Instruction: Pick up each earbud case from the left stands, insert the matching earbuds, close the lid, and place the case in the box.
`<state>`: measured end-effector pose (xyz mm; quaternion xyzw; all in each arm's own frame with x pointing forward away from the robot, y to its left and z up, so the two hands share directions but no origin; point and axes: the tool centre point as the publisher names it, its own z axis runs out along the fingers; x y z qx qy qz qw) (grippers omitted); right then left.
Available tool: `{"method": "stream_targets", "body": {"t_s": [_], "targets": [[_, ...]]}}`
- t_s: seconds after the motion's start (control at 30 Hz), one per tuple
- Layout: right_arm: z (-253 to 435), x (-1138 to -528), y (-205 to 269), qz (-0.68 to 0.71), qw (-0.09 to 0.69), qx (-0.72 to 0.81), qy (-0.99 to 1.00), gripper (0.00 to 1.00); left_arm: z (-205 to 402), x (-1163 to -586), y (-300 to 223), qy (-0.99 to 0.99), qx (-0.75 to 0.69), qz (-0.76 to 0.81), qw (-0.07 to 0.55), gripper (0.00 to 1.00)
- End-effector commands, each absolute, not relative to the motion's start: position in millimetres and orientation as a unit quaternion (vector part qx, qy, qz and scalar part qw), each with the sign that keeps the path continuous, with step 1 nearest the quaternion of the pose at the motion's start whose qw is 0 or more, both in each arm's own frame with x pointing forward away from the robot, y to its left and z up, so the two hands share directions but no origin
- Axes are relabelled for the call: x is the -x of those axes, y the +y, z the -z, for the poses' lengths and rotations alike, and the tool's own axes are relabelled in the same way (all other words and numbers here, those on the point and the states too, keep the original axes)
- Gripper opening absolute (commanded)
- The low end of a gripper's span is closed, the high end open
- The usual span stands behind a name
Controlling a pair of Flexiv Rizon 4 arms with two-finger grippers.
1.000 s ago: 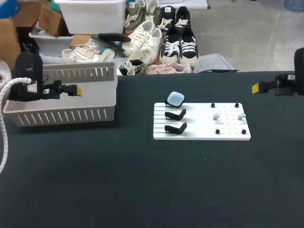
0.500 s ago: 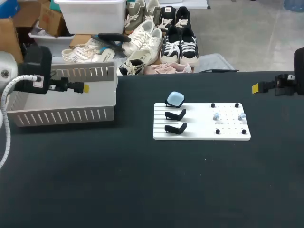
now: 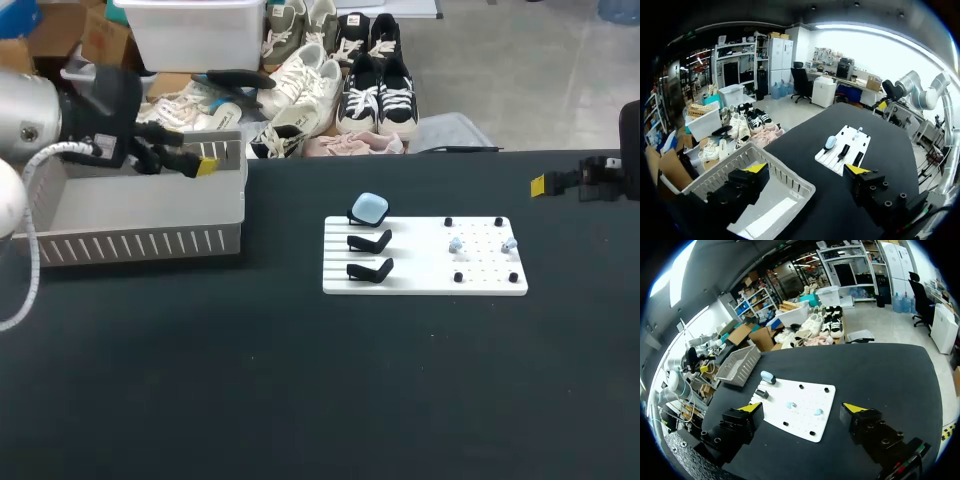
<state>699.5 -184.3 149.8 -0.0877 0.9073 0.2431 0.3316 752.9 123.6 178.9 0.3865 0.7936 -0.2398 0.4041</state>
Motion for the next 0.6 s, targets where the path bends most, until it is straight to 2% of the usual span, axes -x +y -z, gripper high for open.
{"method": "stream_targets", "body": {"t_s": [0.03, 0.27, 0.6], "targets": [[-149.6, -700.1, -185.1, -0.245, 0.331, 0.089, 0.907, 1.00, -174.7, -765.8, 110.4, 0.744, -0.450, 0.292, 0.398, 1.00], [-149.6, -700.1, -185.1, -0.245, 0.331, 0.089, 0.907, 1.00, -172.2, -769.8, 81.5, 0.687, -0.516, 0.301, 0.414, 1.00], [-149.6, -700.1, -185.1, -0.245, 0.331, 0.089, 0.907, 1.00, -152.7, -776.9, 38.3, 0.646, -0.563, 0.334, 0.393, 1.00]]}}
